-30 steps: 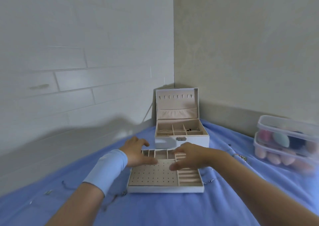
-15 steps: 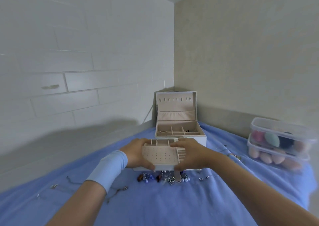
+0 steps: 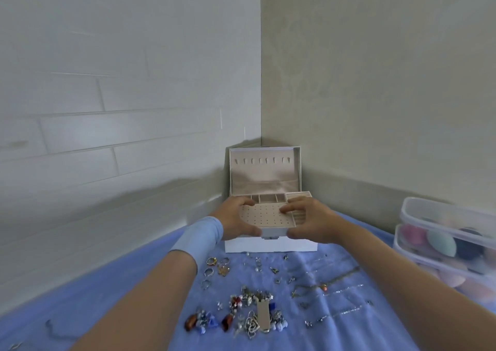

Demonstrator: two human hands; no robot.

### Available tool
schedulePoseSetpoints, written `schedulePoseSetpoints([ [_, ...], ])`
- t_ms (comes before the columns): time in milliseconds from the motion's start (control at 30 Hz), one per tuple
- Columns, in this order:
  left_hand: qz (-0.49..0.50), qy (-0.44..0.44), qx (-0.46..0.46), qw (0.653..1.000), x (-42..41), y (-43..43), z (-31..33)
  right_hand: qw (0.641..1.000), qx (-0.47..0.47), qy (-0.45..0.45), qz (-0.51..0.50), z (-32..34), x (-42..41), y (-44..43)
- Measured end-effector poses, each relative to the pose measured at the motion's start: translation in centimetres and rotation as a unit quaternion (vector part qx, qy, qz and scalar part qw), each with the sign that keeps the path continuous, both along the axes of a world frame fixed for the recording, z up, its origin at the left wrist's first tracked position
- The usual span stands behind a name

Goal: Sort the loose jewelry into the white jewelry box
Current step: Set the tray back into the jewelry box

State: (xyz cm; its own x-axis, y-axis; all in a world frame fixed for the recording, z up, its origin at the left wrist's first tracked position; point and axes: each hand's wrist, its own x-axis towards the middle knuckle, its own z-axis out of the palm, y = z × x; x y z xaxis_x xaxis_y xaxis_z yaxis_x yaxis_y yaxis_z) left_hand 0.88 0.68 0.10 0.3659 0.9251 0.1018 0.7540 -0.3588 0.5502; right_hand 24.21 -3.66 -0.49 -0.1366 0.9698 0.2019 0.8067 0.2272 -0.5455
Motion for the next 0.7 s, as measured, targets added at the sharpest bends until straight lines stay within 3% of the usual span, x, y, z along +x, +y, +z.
schedulePoseSetpoints([
  [333, 0.008, 0.02, -0.041, 0.999, 0.7, 5.4, -2.4, 1.0, -0.023, 0.019, 0.003, -2.0, 1.1, 5.8],
  [700, 0.024, 0.054, -0.017, 0.998, -0.5, 4.6, -3.8, 0.999, -0.047, -0.016, 0.021, -3.8, 0.4, 6.2],
])
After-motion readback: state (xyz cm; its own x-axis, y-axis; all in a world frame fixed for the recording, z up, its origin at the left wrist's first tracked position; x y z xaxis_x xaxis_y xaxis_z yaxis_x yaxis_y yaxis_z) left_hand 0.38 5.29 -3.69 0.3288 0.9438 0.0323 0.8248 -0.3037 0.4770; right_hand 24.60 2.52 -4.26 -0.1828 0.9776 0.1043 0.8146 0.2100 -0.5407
